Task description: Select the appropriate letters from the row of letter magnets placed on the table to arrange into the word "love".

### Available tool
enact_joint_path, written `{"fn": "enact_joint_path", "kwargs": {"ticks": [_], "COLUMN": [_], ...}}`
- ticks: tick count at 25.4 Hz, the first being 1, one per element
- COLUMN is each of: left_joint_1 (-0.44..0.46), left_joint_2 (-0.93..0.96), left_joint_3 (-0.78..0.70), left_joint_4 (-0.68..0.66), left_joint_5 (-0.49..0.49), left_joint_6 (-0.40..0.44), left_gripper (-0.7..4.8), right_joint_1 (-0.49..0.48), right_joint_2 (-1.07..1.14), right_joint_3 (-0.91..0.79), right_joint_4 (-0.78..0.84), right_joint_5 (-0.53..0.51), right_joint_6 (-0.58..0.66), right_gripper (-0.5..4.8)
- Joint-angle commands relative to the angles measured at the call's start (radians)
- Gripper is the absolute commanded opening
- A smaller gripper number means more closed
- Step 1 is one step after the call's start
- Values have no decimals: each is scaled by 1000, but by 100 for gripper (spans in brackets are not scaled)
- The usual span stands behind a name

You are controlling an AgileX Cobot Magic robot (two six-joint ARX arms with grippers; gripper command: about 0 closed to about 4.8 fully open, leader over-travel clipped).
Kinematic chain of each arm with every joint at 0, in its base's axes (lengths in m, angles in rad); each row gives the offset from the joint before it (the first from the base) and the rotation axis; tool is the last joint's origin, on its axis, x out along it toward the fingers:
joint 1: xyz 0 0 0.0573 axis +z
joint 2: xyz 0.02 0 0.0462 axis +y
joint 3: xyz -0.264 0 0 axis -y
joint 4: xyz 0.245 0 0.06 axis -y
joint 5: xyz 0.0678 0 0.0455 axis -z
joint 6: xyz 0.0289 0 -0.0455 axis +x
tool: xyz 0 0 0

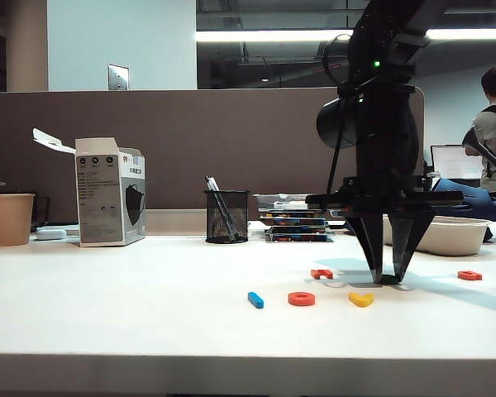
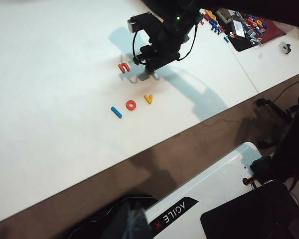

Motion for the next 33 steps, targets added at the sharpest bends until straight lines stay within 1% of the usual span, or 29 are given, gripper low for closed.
{"fn": "enact_joint_path", "kwargs": {"ticks": [1,8,10,17,26,29,33], "left_joint_1": [0,0,0,0,0,0,0], "left_joint_2": [-3,-3,-3,-3,-3,-4,-8], "left_joint_3": [4,4,4,4,4,4,4], "left_joint_4": [1,0,0,0,-3,-3,-3], "left_joint_5": [3,3,3,3,11,11,11], "left_joint_6": [8,8,8,8,8,8,8], "left_gripper": [-5,-6,-5,-6,-5,-5,-5], "right_joint_1": [0,0,0,2,26,37,46], "right_joint_2": [12,12,12,12,11,10,2], "right_joint_3": [-7,-7,-7,-7,-8,-25,-88], "right_joint_4": [-6,-35,-53,-103,-114,-114,-103], "right_joint_5": [8,8,8,10,12,11,11], "right_joint_6": [1,1,2,2,10,13,13], "right_gripper": [77,78,96,95,95,95,95]}}
